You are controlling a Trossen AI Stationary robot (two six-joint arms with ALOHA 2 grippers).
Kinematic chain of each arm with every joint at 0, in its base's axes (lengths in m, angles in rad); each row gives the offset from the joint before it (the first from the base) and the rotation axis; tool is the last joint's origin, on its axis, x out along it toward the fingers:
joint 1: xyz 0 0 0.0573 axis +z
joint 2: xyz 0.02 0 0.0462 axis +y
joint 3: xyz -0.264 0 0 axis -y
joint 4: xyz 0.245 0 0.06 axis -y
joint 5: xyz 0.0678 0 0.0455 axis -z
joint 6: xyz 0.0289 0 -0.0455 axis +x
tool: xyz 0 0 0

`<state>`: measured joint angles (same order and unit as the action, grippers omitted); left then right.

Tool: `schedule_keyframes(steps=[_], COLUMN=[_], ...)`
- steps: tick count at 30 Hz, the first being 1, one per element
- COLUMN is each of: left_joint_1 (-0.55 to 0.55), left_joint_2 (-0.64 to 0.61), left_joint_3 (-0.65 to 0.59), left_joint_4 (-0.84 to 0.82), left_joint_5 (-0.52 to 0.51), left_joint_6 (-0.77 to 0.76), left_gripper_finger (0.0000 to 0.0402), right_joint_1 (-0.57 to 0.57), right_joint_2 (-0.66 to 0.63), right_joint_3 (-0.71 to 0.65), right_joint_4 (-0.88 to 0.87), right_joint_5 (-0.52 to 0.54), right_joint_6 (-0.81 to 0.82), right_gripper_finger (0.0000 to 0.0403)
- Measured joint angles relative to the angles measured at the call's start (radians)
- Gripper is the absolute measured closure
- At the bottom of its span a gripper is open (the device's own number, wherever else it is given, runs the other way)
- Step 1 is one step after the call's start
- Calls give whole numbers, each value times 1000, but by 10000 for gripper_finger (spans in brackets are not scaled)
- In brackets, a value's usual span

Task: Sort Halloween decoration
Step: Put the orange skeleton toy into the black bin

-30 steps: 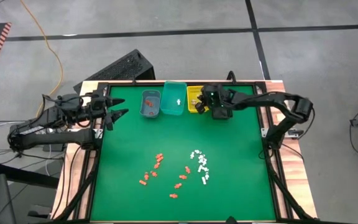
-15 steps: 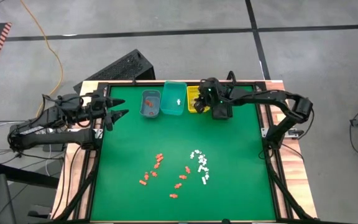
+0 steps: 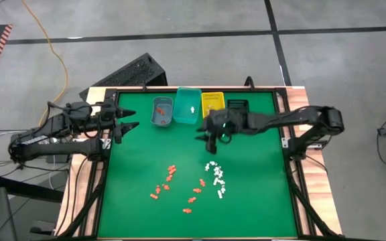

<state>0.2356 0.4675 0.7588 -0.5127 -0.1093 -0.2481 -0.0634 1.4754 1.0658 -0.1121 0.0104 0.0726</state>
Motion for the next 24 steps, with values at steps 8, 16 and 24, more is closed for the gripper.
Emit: schedule_keyframes(steps=[8, 16, 24], left_joint_1=[0, 0, 0], left_joint_2=[4, 4, 3], left_joint_3=[-8, -8, -8], left_joint_4=[6, 6, 1], left_joint_5=[0, 0, 1], left_joint_6=[-20, -25, -25], left_gripper_finger=[141, 141, 141], right_joint_1=[97, 94, 94], right_joint_2=[196, 375, 551], right_joint_3=[-1, 71, 295], right_joint_4=[343, 475, 372], right_joint_5=[65, -66, -200], right_joint_6=[-55, -82, -157], right_gripper_finger=[256, 265, 266])
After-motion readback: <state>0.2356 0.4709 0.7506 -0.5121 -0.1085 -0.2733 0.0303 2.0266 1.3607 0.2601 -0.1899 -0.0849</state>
